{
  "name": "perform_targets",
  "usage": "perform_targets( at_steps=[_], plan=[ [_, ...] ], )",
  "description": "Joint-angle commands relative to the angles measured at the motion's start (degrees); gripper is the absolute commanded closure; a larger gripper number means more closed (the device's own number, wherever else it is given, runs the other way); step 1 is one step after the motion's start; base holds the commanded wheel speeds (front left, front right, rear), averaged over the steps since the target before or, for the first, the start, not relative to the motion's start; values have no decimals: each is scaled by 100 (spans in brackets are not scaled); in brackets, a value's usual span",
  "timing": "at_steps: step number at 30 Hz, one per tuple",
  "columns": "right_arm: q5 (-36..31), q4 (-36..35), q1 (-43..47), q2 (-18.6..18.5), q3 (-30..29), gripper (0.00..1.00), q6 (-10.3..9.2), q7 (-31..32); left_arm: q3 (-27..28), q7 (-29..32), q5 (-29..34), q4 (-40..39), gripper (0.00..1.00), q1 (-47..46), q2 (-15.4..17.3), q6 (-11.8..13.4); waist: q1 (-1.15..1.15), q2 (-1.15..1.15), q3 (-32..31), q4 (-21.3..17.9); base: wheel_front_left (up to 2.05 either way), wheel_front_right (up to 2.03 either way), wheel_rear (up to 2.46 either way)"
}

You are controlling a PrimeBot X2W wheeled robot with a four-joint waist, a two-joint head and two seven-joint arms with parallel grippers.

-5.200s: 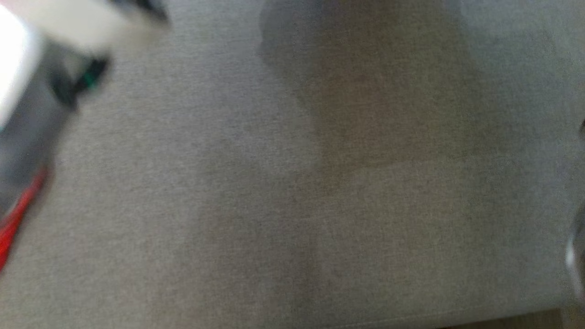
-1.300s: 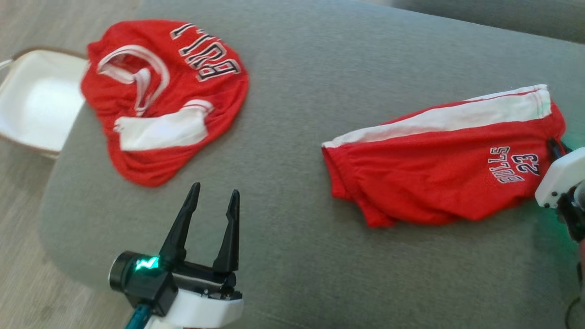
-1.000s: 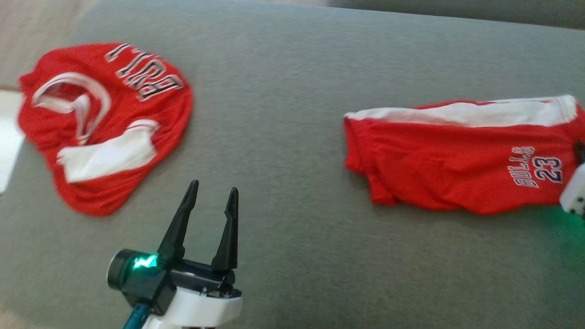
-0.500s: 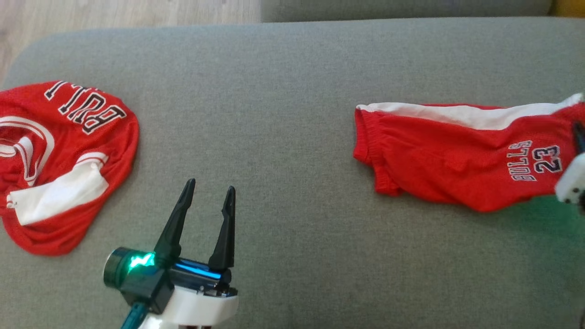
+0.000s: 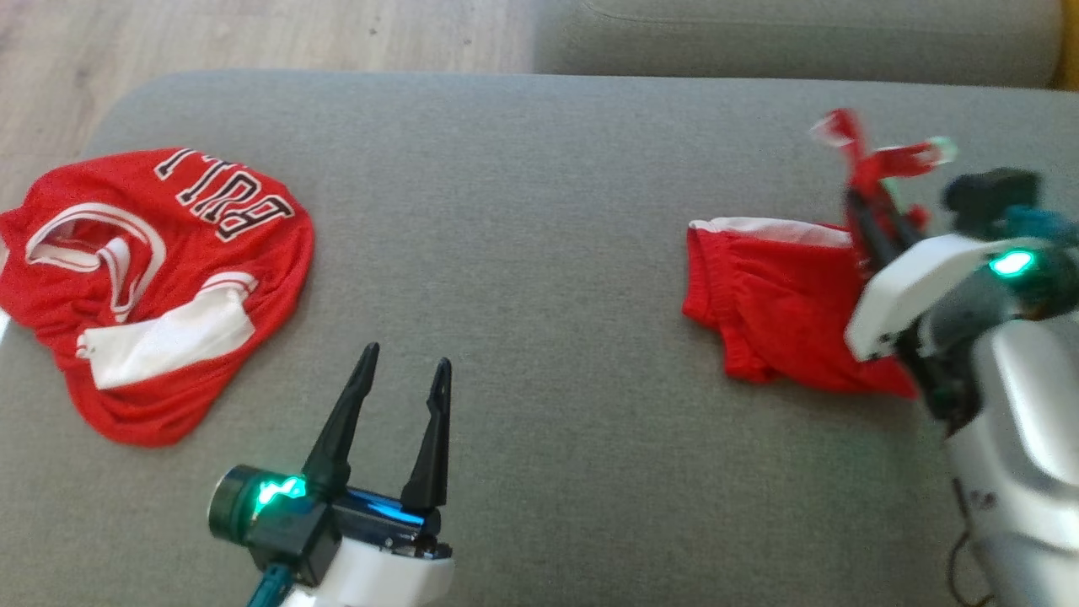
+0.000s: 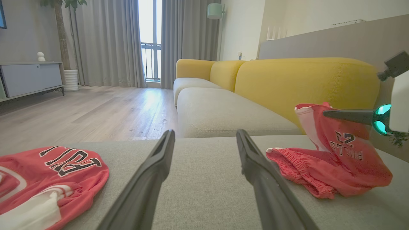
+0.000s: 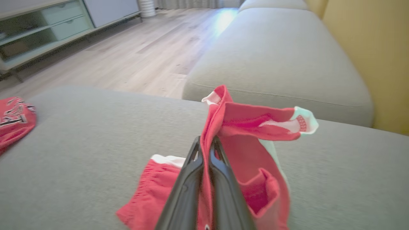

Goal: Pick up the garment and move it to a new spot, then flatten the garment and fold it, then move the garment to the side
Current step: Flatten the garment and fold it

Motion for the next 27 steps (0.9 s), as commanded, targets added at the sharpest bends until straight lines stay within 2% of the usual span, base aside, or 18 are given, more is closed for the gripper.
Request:
perform_targets(
  at_steps=[1,5,6,7,8,13,21,24,27],
  plan=[
    [85,-232,-172,91,284,100,-5,44,118,-28,-12,-156,0,-8,-11,45,0,0,-71,98,0,0,0],
    [192,-262,-54,296,760,100,-5,120,99,-28,-59,-131,0,33,-11,89,0,0,-85,202,0,0,0],
    [214,-266,-16,346,846,74,-5,127,100,-28,-72,-124,0,36,-11,95,0,0,-82,215,0,0,0],
    [234,-268,24,395,910,20,-5,128,98,-28,-85,-116,0,38,-11,101,0,0,-78,224,0,0,0],
    [252,-284,60,445,954,0,-5,110,94,-28,-97,-108,0,39,-11,106,0,0,-76,229,0,0,0],
    [340,-476,190,525,1034,0,-5,-83,104,-28,-155,-73,0,54,-11,132,0,0,-124,186,0,0,0],
    [29,-1001,689,270,677,0,-5,-766,300,-28,-328,-84,0,236,-11,308,0,0,-470,-122,0,0,0],
    [-40,-1055,1057,229,540,0,-5,-1176,399,-28,-417,-108,0,415,-12,444,0,0,-694,-237,0,0,0],
    [-55,-1078,1445,207,443,0,-5,-1871,513,-28,-506,-145,0,616,-12,648,0,0,-867,-304,0,0,0]
  ],
)
